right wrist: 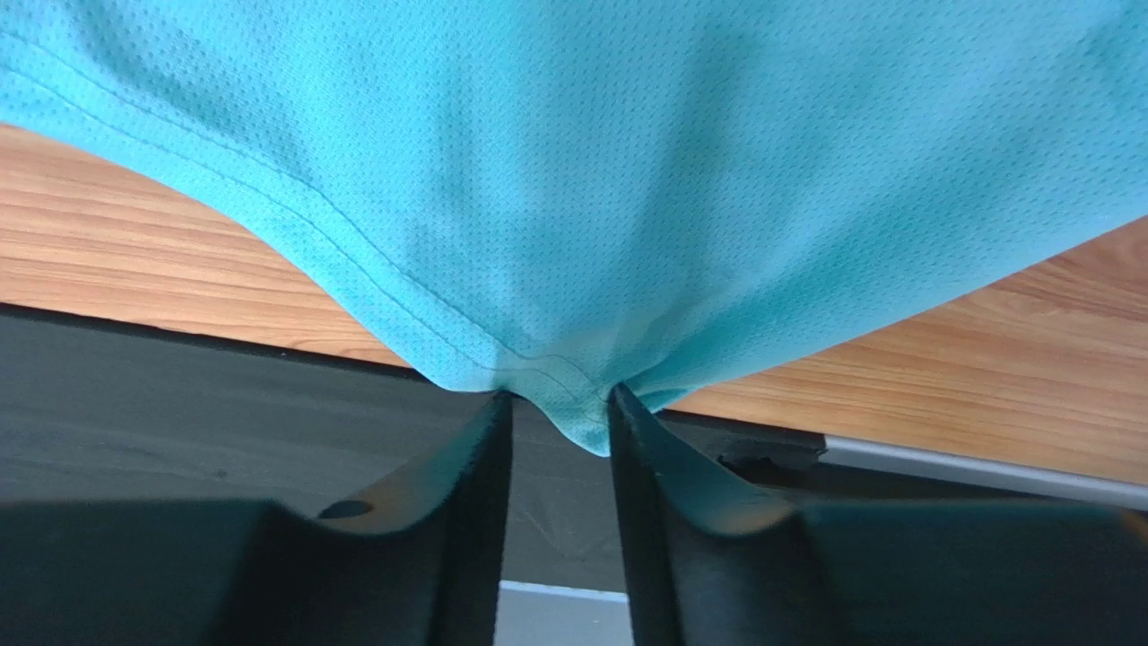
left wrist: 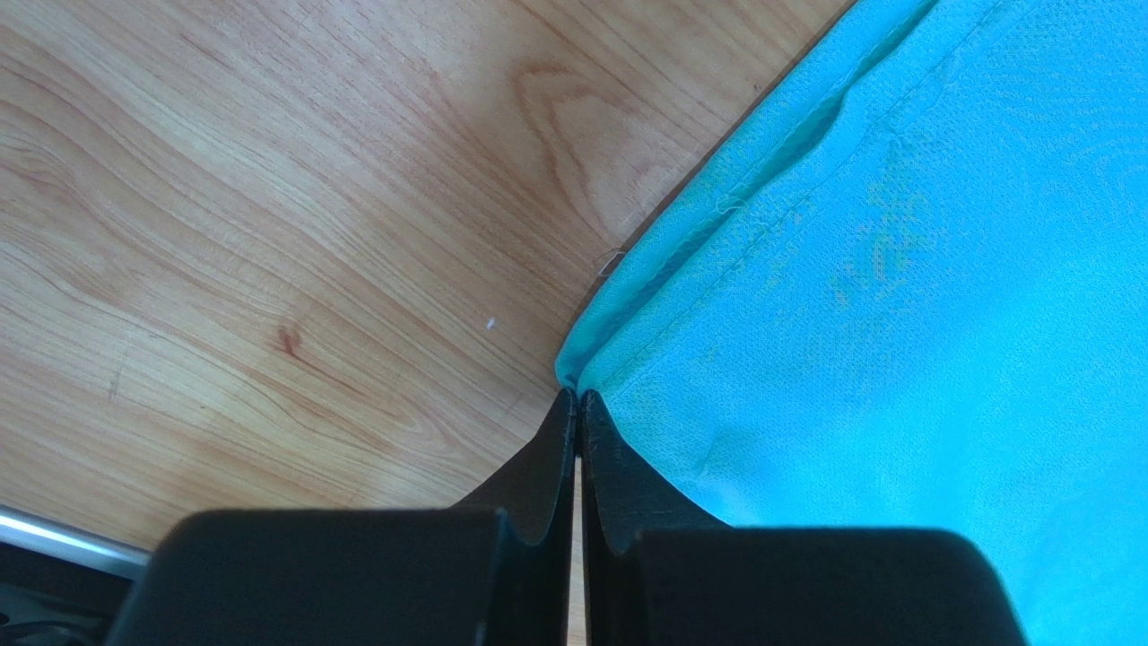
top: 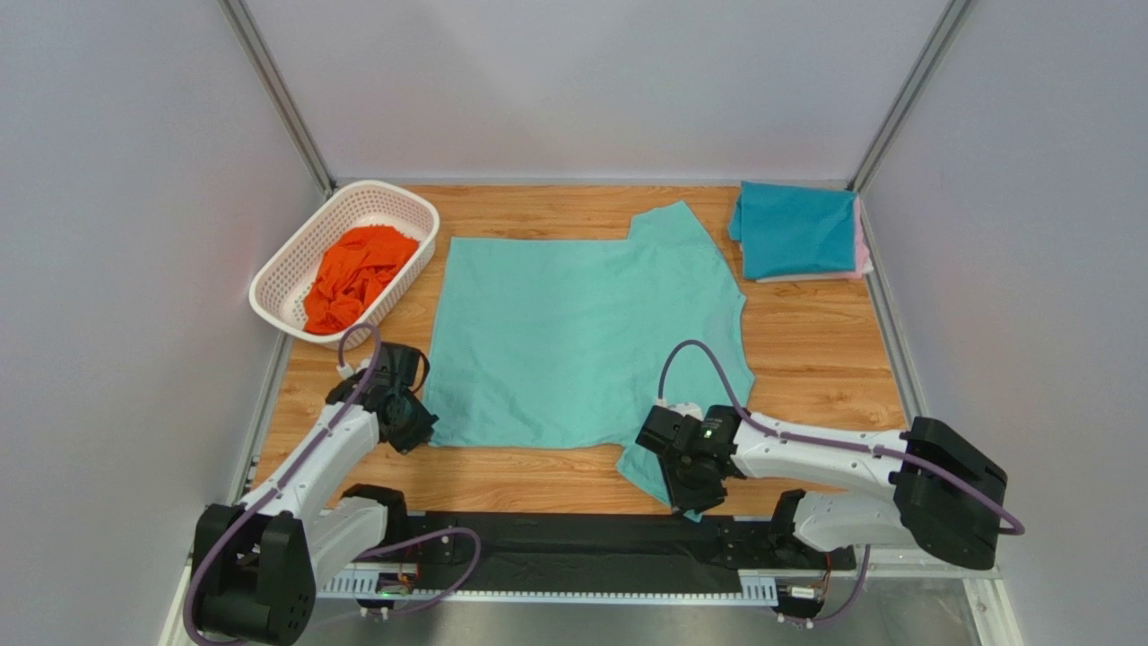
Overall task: Fold and stack the t-shirts
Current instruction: Fold the tshirt
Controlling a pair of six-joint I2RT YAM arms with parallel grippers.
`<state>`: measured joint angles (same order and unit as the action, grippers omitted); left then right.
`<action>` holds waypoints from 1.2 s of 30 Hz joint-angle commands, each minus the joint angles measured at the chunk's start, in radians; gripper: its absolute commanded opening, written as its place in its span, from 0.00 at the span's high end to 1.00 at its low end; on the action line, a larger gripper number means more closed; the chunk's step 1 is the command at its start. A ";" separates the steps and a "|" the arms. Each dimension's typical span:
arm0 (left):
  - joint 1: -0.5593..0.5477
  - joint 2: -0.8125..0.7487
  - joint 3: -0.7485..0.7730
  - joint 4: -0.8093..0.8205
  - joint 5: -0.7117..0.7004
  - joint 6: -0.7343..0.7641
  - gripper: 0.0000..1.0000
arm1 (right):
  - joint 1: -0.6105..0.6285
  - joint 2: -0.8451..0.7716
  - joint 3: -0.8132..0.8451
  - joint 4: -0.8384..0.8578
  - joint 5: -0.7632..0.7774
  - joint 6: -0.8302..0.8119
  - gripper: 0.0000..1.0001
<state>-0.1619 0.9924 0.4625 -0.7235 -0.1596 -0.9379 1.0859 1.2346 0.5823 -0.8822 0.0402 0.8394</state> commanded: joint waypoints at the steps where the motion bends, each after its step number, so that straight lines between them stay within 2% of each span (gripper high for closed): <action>1: 0.005 -0.008 0.022 -0.019 -0.005 0.001 1.00 | 0.002 0.025 -0.044 0.049 0.078 0.043 0.69; 4: 0.005 -0.020 0.028 -0.022 0.005 0.001 1.00 | -0.001 0.000 -0.027 0.025 0.111 0.052 0.84; 6: 0.005 -0.029 0.033 -0.027 0.009 0.001 1.00 | -0.004 -0.027 -0.013 0.000 0.138 0.056 1.00; 12: 0.005 -0.058 0.057 -0.033 0.043 0.027 1.00 | -0.041 -0.124 0.089 -0.112 0.191 0.015 1.00; 17: 0.005 -0.058 0.099 -0.048 0.058 0.036 1.00 | -0.132 -0.184 0.158 -0.127 0.204 -0.074 1.00; 27: 0.005 -0.018 0.211 -0.068 0.049 0.048 1.00 | -0.325 -0.129 0.349 -0.064 0.262 -0.269 1.00; 36: 0.005 0.112 0.335 -0.076 0.037 0.057 1.00 | -0.452 -0.050 0.479 0.020 0.271 -0.376 1.00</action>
<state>-0.1619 1.0641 0.7341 -0.7944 -0.1135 -0.9020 0.6655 1.1713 1.0027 -0.9295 0.2817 0.5293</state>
